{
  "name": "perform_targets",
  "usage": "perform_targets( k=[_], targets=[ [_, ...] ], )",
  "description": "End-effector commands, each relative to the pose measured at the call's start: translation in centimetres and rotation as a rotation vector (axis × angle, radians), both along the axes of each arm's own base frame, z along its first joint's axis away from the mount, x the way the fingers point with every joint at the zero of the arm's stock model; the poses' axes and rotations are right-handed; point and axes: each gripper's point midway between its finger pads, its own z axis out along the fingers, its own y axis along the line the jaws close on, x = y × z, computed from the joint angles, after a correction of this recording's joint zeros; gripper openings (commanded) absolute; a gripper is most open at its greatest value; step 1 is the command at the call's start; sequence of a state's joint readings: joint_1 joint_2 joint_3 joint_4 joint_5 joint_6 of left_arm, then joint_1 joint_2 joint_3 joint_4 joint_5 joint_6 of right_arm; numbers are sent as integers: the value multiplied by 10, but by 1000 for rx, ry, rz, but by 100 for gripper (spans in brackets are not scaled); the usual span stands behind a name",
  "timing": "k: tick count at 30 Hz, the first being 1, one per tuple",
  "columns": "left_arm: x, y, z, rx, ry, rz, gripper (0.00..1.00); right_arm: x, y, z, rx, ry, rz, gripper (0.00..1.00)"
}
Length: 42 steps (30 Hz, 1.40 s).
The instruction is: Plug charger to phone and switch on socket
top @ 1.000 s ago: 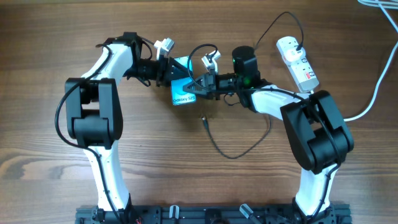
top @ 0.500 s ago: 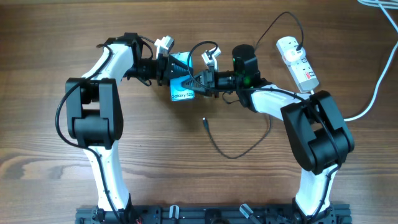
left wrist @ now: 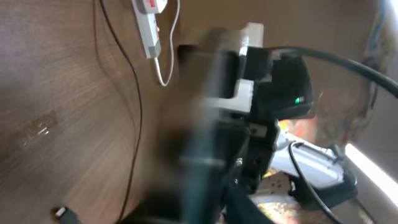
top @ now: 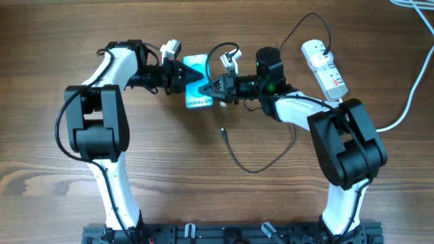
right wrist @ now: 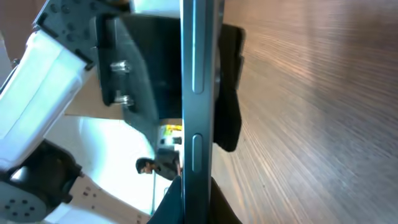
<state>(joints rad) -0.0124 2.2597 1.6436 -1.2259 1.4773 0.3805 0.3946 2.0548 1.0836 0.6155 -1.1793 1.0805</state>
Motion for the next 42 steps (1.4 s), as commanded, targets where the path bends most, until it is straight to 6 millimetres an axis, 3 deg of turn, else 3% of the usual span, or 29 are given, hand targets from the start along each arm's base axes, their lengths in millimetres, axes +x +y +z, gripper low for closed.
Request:
perform_targets(
  k=[1,4,6,11,26,30,32,42],
  targets=[
    [7,9,40,-96,-31,49,21,9,-9,-28,-47,85,-66,4],
    [8,9,40,-97,-53,48,41,2,-3,-27,-45,86,-42,4],
    [9,7,40,-97,-68,43,42,-1,0,-27,-45,87,-34,4],
    [10,2,40,-98,-117,28,25,0,0,-28,-47,122,-44,4],
    [4,-16,39,-103,-147,-19,30,-18,0,-20,-10,134,66,4],
    [3,-16,39,-102,-135,-18,24,-19,0,-20,-10,134,67,4],
    [2,-16,39,-102,-124,-18,16,-18,0,-20,-10,132,66,4],
    [-2,-21,39,-98,-103,-29,4,-16,-2,-20,-9,123,62,4]
  ],
)
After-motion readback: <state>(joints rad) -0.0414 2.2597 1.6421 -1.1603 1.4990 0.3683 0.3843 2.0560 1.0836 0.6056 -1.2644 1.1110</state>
